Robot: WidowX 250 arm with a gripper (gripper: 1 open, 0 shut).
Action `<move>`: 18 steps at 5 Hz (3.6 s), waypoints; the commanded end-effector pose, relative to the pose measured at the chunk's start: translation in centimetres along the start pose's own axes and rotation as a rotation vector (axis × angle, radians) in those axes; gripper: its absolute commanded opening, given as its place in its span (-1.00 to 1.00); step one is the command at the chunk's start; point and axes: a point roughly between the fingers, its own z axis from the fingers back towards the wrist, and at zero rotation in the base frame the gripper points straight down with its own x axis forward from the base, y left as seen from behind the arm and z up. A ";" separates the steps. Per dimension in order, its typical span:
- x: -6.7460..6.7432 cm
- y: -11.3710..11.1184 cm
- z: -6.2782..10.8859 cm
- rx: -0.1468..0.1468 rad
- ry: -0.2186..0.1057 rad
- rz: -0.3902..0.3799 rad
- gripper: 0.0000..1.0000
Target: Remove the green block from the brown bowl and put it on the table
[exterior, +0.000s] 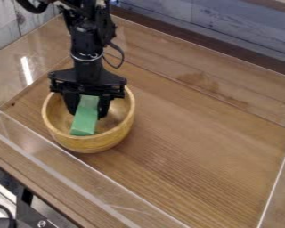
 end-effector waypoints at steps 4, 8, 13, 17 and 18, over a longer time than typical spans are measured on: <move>0.4 0.1 1.0 -0.017 -0.040 -0.110 -1.00; -0.4 -1.3 0.5 -0.033 -0.032 -0.064 -1.00; -0.2 -0.2 0.9 -0.064 -0.048 -0.180 -1.00; -0.5 -0.6 2.2 -0.087 -0.057 -0.256 -1.00; -0.9 -1.4 2.0 -0.090 -0.052 -0.216 -1.00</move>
